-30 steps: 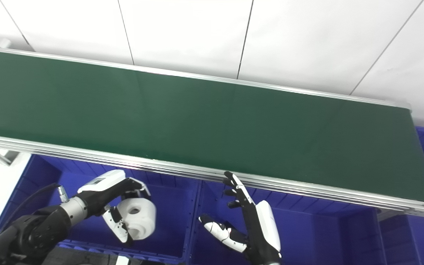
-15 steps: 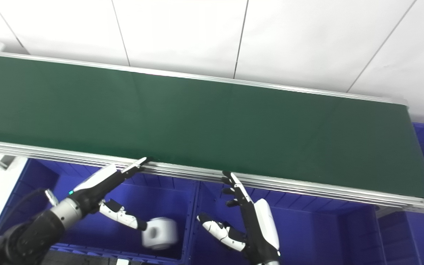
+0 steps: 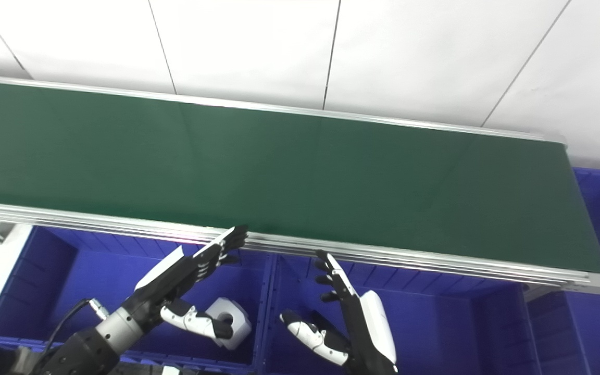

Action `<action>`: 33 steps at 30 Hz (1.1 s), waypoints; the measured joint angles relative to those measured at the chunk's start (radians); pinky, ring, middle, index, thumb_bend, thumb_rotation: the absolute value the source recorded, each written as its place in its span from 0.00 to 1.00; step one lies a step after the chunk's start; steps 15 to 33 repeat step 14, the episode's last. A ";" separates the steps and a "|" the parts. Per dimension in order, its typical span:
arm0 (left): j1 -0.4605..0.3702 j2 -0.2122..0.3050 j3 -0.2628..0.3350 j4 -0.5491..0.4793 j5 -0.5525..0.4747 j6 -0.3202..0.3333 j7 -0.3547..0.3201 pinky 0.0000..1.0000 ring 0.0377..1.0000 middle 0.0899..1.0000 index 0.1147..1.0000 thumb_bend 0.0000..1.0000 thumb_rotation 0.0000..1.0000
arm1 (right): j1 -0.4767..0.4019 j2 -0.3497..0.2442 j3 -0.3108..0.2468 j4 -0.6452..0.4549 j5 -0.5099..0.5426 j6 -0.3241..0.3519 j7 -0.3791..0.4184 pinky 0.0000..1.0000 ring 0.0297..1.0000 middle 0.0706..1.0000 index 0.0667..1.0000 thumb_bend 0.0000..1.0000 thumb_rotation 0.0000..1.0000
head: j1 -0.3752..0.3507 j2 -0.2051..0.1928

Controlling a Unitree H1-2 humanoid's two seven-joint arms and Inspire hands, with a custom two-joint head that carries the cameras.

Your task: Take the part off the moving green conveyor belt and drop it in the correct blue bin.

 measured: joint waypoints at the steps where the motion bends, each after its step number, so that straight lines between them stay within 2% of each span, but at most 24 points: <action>1: -0.001 0.000 -0.004 0.000 0.008 0.000 0.000 0.95 1.00 1.00 0.99 0.75 0.36 | 0.000 -0.001 0.000 0.000 0.002 0.000 0.001 0.68 0.81 0.87 0.93 0.61 0.51 | 0.000 0.000; 7: -0.012 0.001 -0.015 0.001 0.067 0.000 0.006 0.99 1.00 1.00 1.00 0.75 0.35 | -0.004 -0.003 -0.008 0.000 0.013 0.006 0.019 0.70 0.82 0.88 0.94 0.61 0.49 | 0.008 -0.003; 10: -0.013 0.001 -0.014 0.003 0.070 0.000 0.009 0.97 1.00 1.00 0.99 0.73 0.34 | -0.004 -0.003 -0.012 0.000 0.018 0.016 0.021 0.70 0.82 0.88 0.94 0.61 0.49 | 0.006 -0.005; 33: -0.013 0.001 -0.007 0.003 0.080 0.004 0.019 0.97 1.00 1.00 0.99 0.73 0.34 | -0.006 0.000 -0.013 0.001 0.019 0.023 0.021 0.70 0.82 0.88 0.93 0.62 0.49 | 0.003 -0.005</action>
